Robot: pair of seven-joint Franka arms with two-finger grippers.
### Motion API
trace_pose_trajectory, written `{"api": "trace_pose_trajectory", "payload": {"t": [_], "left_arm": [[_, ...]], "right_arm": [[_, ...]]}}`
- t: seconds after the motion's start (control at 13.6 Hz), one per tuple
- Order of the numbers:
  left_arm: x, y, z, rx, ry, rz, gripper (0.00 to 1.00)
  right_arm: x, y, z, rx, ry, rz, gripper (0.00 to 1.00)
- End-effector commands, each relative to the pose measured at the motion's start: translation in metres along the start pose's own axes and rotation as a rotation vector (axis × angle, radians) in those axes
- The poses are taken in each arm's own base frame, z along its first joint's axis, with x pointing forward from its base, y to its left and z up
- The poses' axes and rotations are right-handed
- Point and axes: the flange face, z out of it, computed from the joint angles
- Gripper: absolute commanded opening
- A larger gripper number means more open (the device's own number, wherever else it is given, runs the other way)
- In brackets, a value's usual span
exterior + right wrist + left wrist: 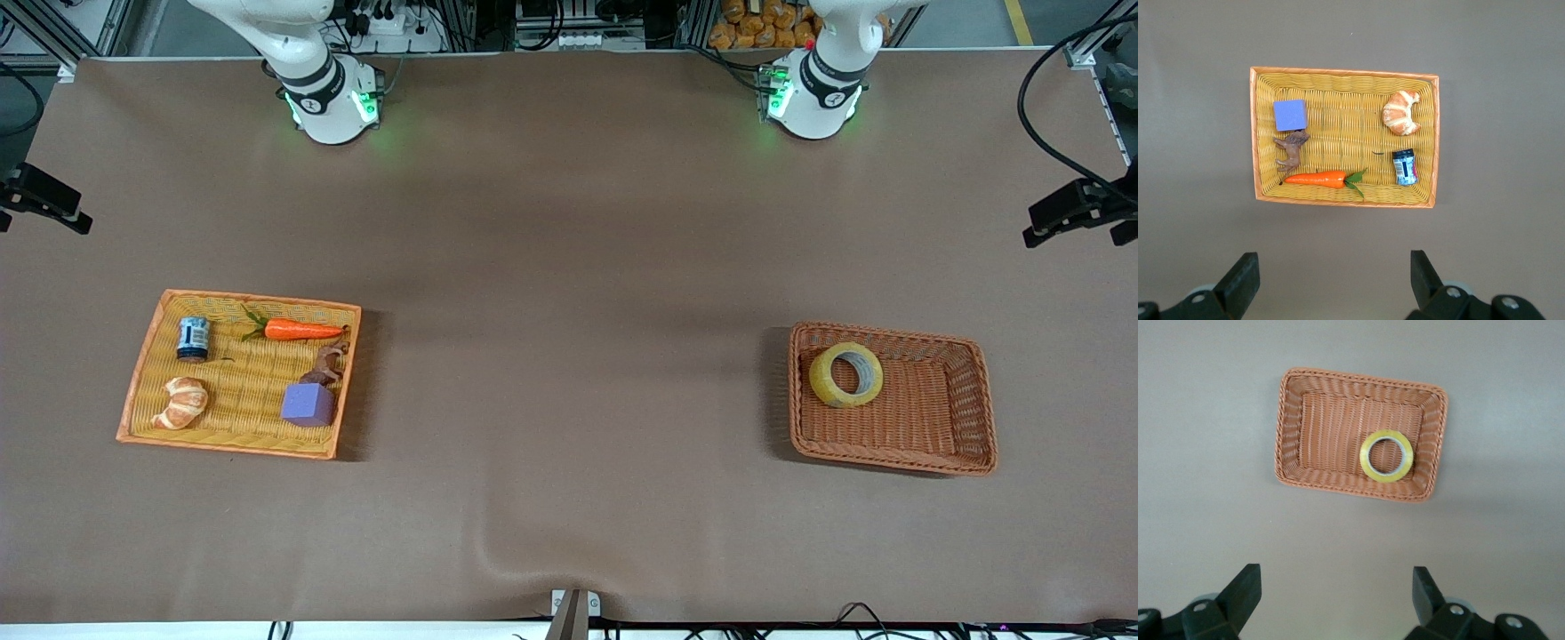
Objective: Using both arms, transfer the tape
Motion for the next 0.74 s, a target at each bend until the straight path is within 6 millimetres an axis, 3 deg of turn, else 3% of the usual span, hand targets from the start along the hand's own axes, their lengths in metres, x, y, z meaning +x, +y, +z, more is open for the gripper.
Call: {"api": "trace_pose_trajectory", "payload": {"t": [0.0, 0.29, 0.66], "left_arm": [[-0.018, 0.009, -0.001, -0.016, -0.010, 0.018, 1.00], [-0.036, 0.002, 0.000, -0.042, -0.019, -0.004, 1.00], [-0.029, 0.007, 0.007, -0.022, -0.032, 0.005, 1.00]], "right_arm": [[0.000, 0.000, -0.004, 0.016, -0.001, -0.008, 1.00], [0.001, 0.000, -0.003, 0.016, -0.002, -0.008, 1.00], [0.001, 0.001, -0.003, 0.016, -0.002, -0.007, 1.00]]}}
